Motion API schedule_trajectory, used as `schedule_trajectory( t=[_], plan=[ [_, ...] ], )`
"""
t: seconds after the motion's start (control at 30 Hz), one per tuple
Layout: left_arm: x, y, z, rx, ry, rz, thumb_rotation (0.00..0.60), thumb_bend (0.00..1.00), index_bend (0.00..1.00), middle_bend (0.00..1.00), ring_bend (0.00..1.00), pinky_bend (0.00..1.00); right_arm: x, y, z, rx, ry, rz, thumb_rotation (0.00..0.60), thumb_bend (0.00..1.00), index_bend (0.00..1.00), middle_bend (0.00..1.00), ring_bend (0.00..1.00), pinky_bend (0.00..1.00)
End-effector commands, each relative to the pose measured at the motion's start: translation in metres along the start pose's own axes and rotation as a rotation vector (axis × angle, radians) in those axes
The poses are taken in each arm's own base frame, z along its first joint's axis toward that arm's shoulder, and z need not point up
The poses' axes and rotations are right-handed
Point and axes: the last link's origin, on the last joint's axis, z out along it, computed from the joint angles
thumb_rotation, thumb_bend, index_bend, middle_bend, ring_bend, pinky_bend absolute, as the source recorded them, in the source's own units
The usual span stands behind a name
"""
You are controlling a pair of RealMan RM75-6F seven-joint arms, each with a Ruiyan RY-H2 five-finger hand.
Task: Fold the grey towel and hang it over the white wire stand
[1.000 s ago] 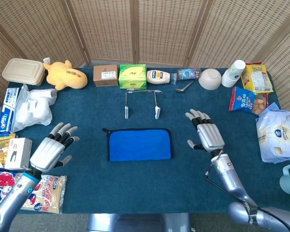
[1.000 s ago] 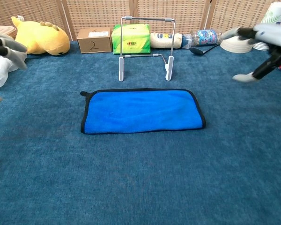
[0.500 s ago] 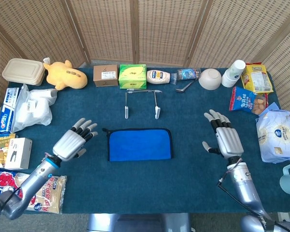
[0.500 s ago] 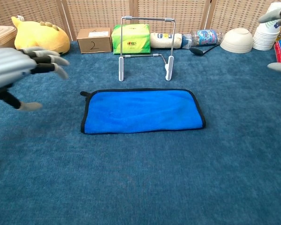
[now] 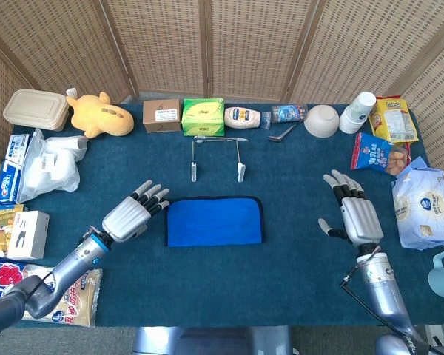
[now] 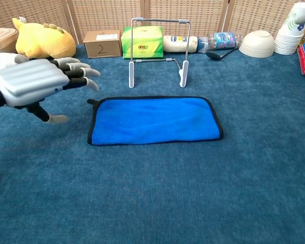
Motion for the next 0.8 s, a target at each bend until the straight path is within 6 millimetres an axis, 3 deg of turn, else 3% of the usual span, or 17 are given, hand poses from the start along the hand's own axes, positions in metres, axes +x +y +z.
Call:
schedule_trajectory(
  t=[0.03,0.8],
  plan=[
    [-0.003,0.005,0.007,-0.014,0.003,0.009,0.600,0.36,0.16,0.06,0.00,0.00,0.000,0.000,0.000,-0.001,0.000,0.001,0.600,0.29,0.05,0.03,0.00,0.00],
    [-0.016,0.025,0.043,-0.073,0.040,0.076,0.600,0.35,0.14,0.04,0.00,0.00,0.007,0.007,-0.007,-0.030,0.013,0.026,0.600,0.28,0.04,0.03,0.00,0.00]
  ],
)
